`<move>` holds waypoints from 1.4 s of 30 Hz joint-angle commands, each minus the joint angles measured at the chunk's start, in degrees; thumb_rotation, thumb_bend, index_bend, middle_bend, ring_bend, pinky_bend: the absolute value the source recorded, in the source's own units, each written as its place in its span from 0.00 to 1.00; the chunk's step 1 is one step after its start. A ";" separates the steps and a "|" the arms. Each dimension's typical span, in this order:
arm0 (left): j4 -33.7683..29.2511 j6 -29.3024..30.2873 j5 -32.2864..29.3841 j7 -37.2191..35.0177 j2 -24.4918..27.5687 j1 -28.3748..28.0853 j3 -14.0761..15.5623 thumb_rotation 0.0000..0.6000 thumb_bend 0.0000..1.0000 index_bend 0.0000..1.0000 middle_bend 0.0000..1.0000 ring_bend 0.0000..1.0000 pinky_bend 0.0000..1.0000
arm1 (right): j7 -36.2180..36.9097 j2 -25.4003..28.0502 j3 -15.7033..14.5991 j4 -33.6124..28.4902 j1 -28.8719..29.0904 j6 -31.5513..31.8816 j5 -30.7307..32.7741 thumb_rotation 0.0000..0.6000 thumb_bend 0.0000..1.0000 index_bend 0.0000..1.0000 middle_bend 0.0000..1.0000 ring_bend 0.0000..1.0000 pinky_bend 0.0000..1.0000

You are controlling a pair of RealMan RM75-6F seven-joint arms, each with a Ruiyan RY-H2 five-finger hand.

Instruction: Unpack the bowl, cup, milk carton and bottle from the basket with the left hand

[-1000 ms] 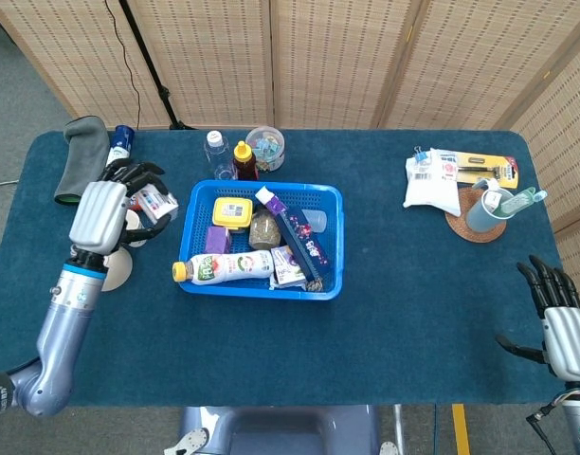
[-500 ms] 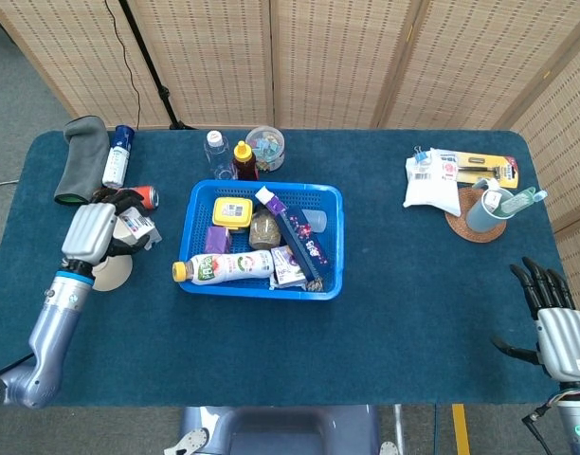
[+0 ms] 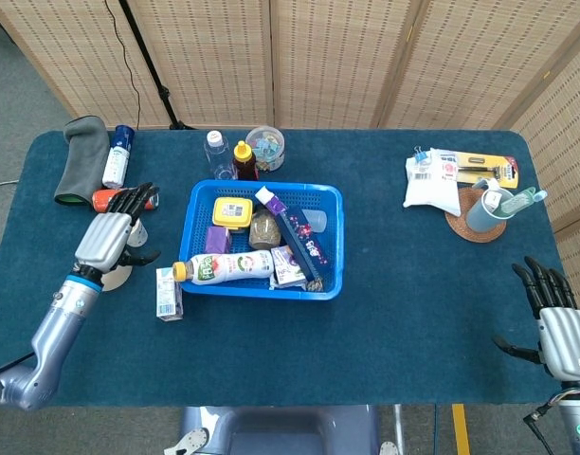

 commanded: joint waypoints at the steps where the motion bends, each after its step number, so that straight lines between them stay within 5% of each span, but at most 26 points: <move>1: -0.51 0.98 7.26 -3.57 2.03 1.08 3.54 1.00 0.20 0.00 0.00 0.00 0.00 | 0.02 0.01 0.01 0.00 -0.01 0.05 -0.02 1.00 0.00 0.00 0.00 0.00 0.00; 6: -1.03 1.10 12.05 -3.79 2.69 2.01 7.28 1.00 0.20 0.00 0.00 0.00 0.00 | 0.25 0.19 -0.05 -0.10 -0.09 0.19 -0.16 1.00 0.00 0.00 0.00 0.00 0.00; 13: 0.78 1.59 11.94 -3.71 1.19 2.94 8.27 1.00 0.20 0.00 0.00 0.00 0.00 | 0.79 0.36 0.02 0.02 -0.12 0.22 -0.05 1.00 0.00 0.00 0.00 0.00 0.00; 35: 1.45 -2.54 4.19 5.97 -7.59 -1.66 3.59 1.00 0.23 0.00 0.00 0.00 0.01 | 1.07 0.27 -0.03 0.32 0.22 -0.51 0.20 1.00 0.00 0.00 0.00 0.00 0.00; 42: 1.39 -4.34 1.46 7.77 -7.70 -2.48 3.11 1.00 0.25 0.04 0.00 0.02 0.11 | 1.31 0.37 -0.06 0.32 0.29 -0.67 0.19 1.00 0.00 0.00 0.00 0.00 0.00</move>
